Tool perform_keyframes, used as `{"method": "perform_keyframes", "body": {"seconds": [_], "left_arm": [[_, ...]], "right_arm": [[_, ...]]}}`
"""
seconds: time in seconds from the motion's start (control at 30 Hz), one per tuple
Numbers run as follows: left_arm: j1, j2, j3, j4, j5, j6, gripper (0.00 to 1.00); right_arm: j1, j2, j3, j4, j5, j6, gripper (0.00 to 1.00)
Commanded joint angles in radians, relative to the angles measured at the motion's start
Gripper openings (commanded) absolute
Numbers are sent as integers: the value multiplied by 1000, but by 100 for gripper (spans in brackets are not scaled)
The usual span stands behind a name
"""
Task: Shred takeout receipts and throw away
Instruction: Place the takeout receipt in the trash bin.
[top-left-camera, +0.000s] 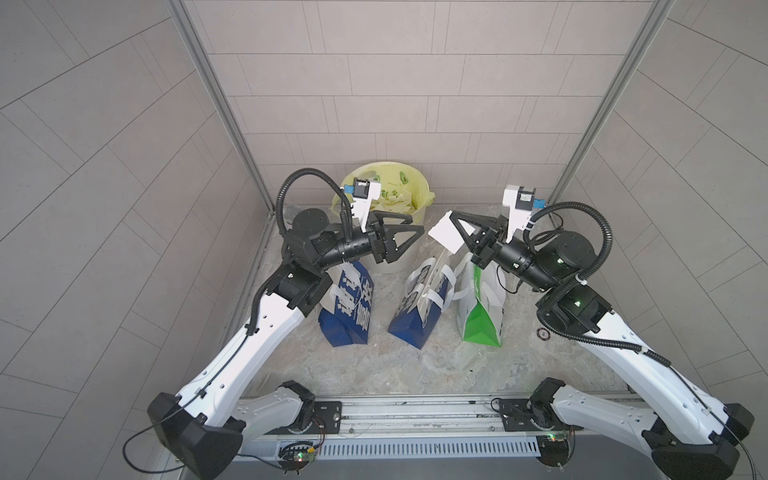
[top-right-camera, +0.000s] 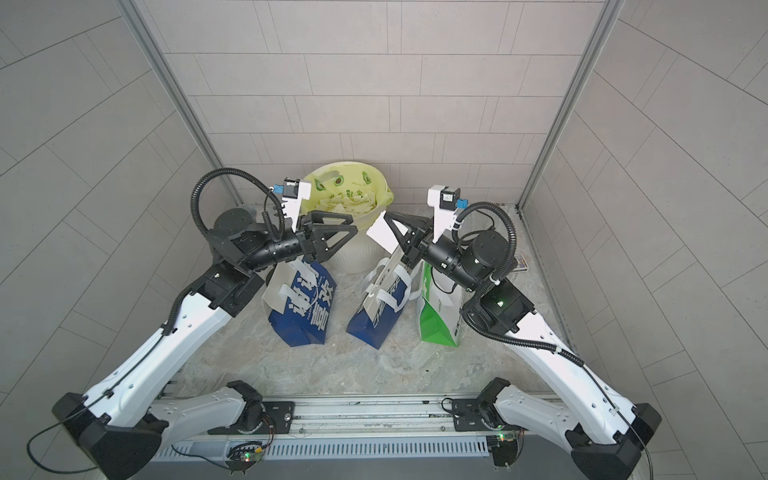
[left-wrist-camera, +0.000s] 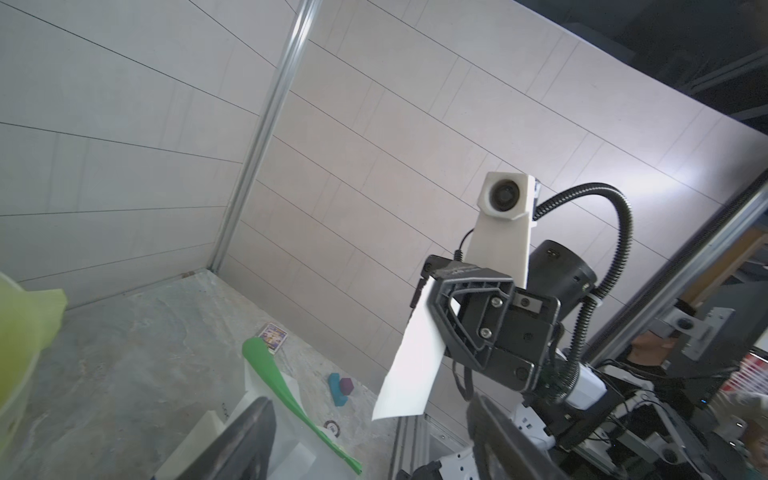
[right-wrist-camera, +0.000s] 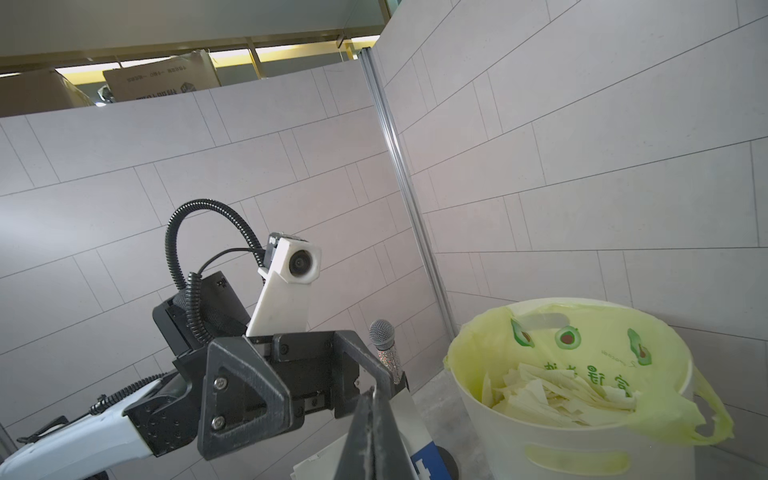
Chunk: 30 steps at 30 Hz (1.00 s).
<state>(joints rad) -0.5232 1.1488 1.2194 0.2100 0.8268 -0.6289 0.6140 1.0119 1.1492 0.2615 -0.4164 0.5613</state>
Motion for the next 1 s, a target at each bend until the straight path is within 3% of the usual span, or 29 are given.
{"method": "perform_keyframes", "body": {"seconds": [0.0, 0.37, 0.5, 0.6, 0.63, 0.67, 0.73, 0.87, 0.97], "left_arm": [[-15, 4, -19, 168, 72, -91, 74], [-19, 32, -10, 188, 90, -110, 32], [-19, 29, -1, 145, 53, -56, 0], [-19, 25, 41, 16, -35, 6, 0], [-19, 26, 57, -28, -78, 27, 0], [-19, 28, 70, -73, -136, 44, 0], [-19, 40, 98, -155, -255, 51, 0], [-13, 109, 197, -404, -581, 63, 0], [13, 232, 335, -580, -700, 122, 0]], "right_arm": [[-5, 10, -4, 142, -33, 113, 0], [-6, 92, 17, 244, -46, 200, 0], [-5, 95, 14, 230, -46, 184, 0], [-5, 86, 14, 206, -42, 160, 0], [-5, 81, 15, 189, -41, 142, 10], [-6, 70, 19, 153, -31, 108, 31], [-9, 39, 24, 55, 41, 27, 51], [-29, -32, 5, -163, 298, -129, 61], [-53, -66, -6, -301, 409, -196, 61]]}}
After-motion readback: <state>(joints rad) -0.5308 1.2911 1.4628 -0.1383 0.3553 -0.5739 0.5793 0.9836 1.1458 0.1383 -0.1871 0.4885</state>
